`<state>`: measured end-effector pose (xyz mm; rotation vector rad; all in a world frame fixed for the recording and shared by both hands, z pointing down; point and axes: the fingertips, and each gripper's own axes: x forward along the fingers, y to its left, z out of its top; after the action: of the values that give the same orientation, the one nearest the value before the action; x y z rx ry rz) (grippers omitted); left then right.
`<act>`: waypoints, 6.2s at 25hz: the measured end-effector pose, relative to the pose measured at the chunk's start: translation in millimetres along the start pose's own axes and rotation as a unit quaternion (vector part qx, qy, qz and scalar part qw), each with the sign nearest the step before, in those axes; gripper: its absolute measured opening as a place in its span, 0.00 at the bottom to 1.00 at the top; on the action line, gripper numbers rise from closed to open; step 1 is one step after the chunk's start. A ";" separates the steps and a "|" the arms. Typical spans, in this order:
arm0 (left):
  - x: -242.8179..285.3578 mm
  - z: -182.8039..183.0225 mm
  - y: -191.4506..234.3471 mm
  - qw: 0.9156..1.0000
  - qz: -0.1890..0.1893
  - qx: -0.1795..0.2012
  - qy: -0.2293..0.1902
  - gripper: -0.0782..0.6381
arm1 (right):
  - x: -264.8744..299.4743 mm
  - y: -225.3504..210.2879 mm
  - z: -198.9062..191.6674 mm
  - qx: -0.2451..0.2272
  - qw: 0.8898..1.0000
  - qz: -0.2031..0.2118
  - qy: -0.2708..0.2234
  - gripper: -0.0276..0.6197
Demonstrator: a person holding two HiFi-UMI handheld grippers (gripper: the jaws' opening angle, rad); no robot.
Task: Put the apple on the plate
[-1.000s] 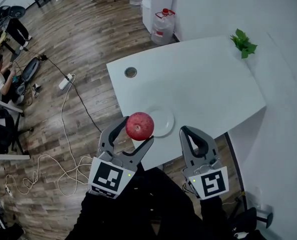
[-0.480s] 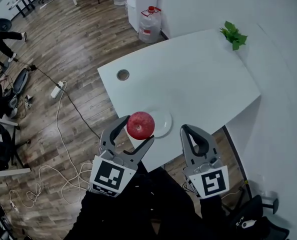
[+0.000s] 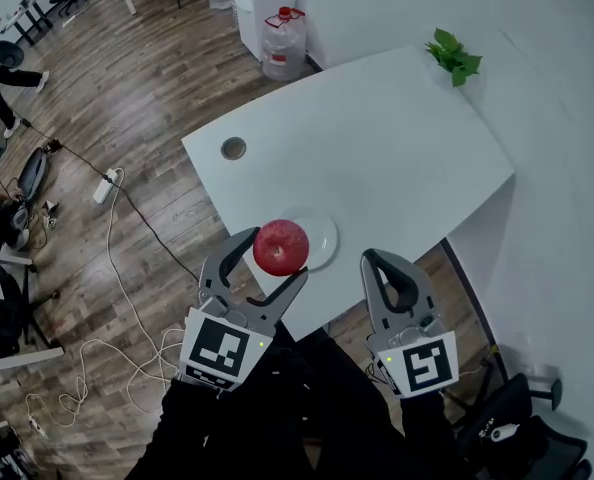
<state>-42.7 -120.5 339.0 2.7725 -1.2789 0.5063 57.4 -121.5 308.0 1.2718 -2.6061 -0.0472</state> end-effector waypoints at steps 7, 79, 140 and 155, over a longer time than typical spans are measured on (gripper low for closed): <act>12.6 -3.3 -2.1 1.000 -0.007 0.004 0.004 0.59 | -7.5 -0.3 -12.3 0.004 1.000 -0.003 0.019 0.11; 157.2 -206.0 -35.1 0.980 -0.102 0.007 0.171 0.59 | -50.5 5.7 -95.6 0.058 0.988 -0.042 0.139 0.11; 35.5 -49.1 2.2 1.000 -0.006 -0.002 0.029 0.13 | 0.1 13.4 -30.9 -0.005 0.999 0.030 0.040 0.11; -8.5 -20.2 11.7 0.999 0.034 0.012 0.012 0.13 | 10.5 17.8 -11.9 -0.048 0.996 0.064 0.029 0.11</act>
<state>-62.2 -118.4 354.4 2.7397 -1.3762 0.5615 40.2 -117.8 324.1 1.0567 -2.5951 -0.1090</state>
